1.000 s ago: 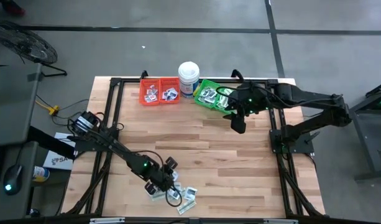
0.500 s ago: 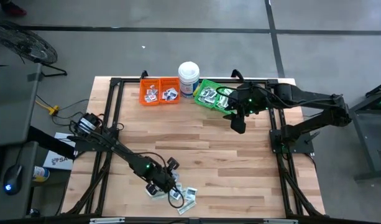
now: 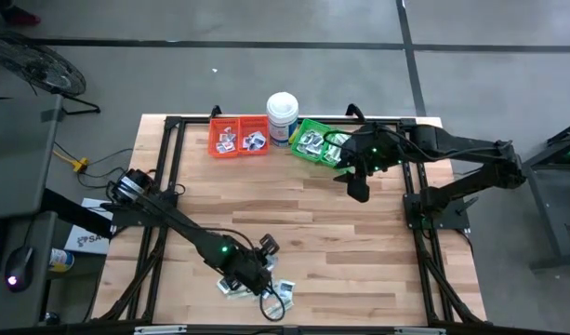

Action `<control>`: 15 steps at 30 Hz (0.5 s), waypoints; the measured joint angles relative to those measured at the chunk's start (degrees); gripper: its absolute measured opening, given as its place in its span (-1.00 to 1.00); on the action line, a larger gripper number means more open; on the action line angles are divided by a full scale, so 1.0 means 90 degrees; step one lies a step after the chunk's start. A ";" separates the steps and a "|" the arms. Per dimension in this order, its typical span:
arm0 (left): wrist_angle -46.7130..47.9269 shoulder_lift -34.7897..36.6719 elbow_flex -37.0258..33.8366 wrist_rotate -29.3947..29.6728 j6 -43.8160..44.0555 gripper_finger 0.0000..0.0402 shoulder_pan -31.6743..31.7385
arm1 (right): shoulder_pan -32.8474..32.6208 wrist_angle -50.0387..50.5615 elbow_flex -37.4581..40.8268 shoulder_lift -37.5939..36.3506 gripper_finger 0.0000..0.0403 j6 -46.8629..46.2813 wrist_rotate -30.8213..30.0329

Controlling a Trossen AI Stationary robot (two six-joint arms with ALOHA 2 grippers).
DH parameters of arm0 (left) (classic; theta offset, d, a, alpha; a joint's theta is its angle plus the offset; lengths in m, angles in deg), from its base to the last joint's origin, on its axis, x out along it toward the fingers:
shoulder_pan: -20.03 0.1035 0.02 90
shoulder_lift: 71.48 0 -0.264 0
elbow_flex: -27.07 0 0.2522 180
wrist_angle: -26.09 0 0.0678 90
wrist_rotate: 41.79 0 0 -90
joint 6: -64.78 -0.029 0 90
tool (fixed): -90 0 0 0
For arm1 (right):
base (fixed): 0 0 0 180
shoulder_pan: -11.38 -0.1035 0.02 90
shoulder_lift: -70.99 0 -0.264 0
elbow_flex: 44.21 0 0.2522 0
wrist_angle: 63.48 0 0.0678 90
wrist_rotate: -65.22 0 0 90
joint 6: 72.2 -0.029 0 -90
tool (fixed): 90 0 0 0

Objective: Pick & Place First Aid Supplies
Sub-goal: Put the black towelette pack into the left green bin

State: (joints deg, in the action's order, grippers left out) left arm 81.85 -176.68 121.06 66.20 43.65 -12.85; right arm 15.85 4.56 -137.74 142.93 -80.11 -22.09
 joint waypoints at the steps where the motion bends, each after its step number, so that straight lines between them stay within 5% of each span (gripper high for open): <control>1: 0.0088 0.0001 0.0162 0.0067 -0.0104 -1.00 0.0032 | -0.0063 -0.0072 0.0000 0.0008 -0.17 0.0118 0.0100; 8: 0.0046 0.0373 0.0924 -0.0226 -0.0347 -1.00 0.0447 | -0.0896 -0.0752 0.0000 0.0017 -0.17 0.1263 0.0369; 15: -0.1345 0.1246 0.0958 -0.1487 -0.0790 -1.00 0.1065 | -0.1656 -0.1161 -0.0002 0.0149 -0.17 0.1599 -0.0112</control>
State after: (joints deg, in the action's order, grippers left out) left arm 69.75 -165.46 129.68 52.82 36.53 -3.27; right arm 0.95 -5.89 -137.76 144.27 -65.72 -23.10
